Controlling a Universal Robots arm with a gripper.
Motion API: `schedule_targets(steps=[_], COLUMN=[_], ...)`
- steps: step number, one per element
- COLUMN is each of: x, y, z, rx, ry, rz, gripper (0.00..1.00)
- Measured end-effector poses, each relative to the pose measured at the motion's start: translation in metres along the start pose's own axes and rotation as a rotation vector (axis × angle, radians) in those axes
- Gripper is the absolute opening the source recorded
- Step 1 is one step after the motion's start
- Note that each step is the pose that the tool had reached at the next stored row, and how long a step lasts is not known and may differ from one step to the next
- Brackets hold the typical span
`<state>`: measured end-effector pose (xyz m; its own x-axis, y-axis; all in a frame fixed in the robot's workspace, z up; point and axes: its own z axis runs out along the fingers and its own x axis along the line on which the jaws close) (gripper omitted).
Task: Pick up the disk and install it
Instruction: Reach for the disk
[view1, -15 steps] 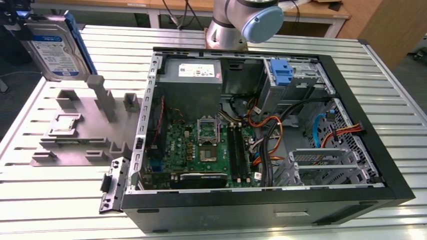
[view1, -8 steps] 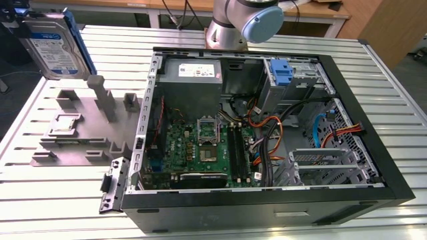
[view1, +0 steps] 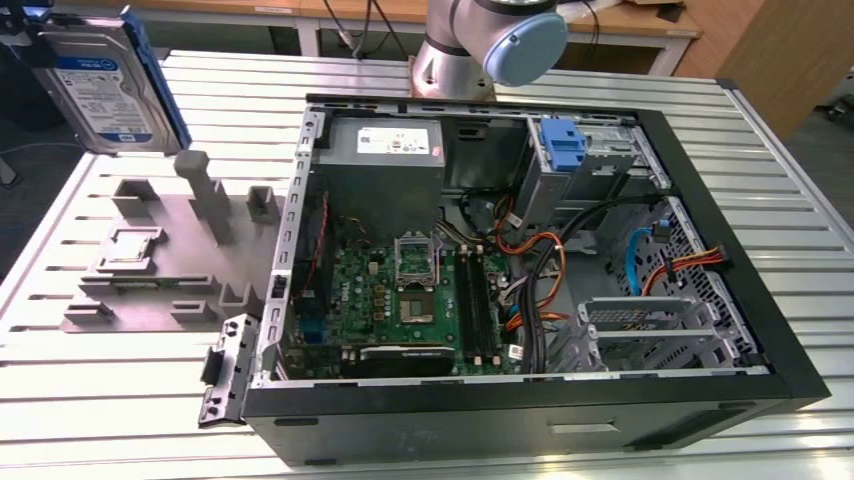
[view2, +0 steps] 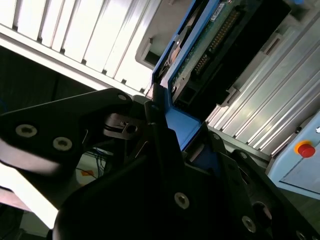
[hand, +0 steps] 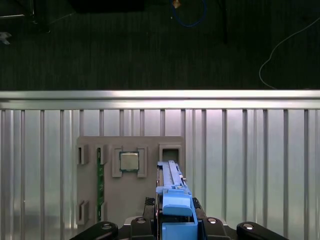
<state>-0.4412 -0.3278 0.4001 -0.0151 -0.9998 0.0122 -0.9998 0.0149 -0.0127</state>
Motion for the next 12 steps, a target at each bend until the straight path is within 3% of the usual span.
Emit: schedule_targets(steps=[12], x=[0.0002], y=[-0.0002], z=[-0.0127], rx=[0.0], ry=[0.0001], rz=[0.0], gripper=[0.37])
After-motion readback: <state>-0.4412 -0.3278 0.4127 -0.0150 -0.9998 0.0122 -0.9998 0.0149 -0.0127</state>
